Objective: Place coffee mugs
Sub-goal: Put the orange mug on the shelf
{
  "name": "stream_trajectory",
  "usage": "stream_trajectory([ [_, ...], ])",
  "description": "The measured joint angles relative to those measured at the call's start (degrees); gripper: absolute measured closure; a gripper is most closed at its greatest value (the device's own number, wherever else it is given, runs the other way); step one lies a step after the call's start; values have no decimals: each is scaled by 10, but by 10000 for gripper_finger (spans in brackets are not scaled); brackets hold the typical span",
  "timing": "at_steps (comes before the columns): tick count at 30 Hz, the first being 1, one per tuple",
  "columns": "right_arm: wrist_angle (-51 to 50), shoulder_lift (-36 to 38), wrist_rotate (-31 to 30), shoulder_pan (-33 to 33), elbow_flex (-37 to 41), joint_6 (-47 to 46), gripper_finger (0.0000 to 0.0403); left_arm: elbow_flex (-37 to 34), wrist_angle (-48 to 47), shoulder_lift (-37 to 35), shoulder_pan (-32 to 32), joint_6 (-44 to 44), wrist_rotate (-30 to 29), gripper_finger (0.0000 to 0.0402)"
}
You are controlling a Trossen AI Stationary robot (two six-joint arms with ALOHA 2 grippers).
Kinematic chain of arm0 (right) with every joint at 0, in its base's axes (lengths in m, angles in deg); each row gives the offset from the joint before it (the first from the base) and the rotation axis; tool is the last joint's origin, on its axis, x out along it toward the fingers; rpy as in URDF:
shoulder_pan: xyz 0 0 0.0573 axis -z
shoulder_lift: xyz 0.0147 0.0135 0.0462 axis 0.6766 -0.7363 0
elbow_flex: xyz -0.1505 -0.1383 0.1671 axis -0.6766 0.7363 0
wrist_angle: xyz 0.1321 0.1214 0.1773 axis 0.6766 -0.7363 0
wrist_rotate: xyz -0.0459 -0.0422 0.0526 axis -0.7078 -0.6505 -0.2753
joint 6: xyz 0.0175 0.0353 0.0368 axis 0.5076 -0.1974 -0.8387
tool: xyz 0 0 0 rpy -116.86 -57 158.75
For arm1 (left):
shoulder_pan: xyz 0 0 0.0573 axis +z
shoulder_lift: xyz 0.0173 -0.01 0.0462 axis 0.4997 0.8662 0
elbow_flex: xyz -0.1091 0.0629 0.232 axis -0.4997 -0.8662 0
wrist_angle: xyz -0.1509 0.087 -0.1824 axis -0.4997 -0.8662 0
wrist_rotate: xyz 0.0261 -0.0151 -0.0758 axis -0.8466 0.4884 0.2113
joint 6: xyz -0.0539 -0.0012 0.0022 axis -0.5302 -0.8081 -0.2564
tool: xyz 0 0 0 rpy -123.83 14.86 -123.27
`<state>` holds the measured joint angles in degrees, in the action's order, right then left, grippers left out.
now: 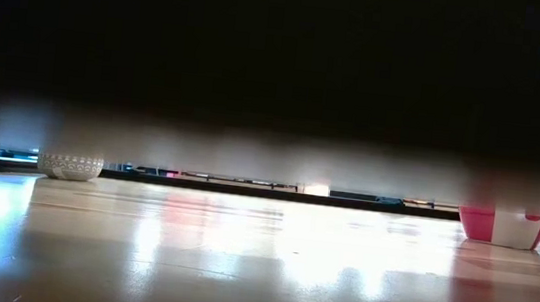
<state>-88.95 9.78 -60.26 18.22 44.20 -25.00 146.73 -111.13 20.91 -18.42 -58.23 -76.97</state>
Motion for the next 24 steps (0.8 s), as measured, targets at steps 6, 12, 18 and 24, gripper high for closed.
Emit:
stream_trajectory([
  [6,4,0,1,0,0,0,379,0,-5,15,0,-19,0,277],
  [12,4,0,2,0,0,0,379,0,2,31,0,-15,4,277],
  [18,15,0,24,0,0,0,379,0,8,46,0,-15,4,277],
  [24,18,0,31,0,0,0,379,0,15,70,0,-6,2,277],
])
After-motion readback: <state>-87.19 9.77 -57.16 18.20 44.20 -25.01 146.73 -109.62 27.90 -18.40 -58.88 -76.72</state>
